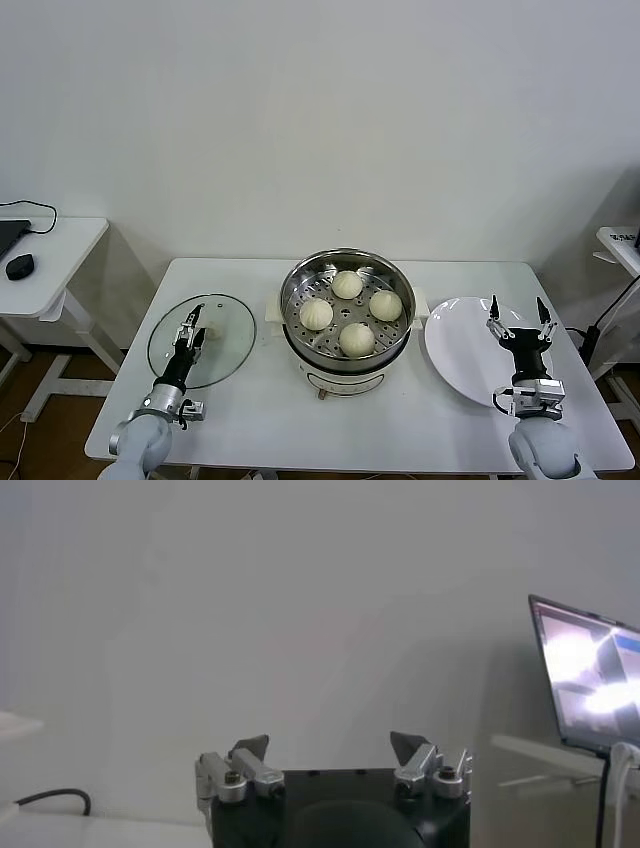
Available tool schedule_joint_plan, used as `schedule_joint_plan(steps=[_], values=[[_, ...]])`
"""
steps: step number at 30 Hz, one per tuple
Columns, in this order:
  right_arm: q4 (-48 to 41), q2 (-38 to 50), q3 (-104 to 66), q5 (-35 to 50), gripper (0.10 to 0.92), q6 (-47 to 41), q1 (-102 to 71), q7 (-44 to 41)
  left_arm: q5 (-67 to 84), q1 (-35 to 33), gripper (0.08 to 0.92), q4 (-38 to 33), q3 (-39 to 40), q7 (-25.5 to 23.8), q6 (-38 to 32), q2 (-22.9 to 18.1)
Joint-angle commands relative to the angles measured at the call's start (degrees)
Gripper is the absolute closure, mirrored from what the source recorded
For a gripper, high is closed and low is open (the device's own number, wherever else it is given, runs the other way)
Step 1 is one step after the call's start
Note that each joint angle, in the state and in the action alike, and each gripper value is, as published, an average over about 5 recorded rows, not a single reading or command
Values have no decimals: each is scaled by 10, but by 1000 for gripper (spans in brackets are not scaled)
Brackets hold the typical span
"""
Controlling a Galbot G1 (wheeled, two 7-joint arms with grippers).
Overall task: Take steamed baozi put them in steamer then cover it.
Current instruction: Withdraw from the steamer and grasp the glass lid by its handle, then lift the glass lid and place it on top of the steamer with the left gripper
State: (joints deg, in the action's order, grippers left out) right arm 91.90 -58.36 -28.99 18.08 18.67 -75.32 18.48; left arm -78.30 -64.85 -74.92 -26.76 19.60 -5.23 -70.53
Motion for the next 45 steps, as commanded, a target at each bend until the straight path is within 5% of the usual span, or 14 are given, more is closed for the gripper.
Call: schedule_joint_plan(steps=[1, 9, 28, 45], values=[[0, -5, -3, -4, 203, 1, -3, -1, -3, 29, 177, 34, 3, 6, -1, -5], [-1, -10, -3, -9, 203, 2, -4, -2, -2, 43, 219, 55, 4, 7, -2, -7], [-7, -21, 2, -23, 203, 7, -2, -4, 66, 45, 759, 63, 8, -11, -17, 3], [-9, -19, 5, -28, 203, 3, 7, -3, 125, -32, 806, -288, -43, -35, 54, 42]])
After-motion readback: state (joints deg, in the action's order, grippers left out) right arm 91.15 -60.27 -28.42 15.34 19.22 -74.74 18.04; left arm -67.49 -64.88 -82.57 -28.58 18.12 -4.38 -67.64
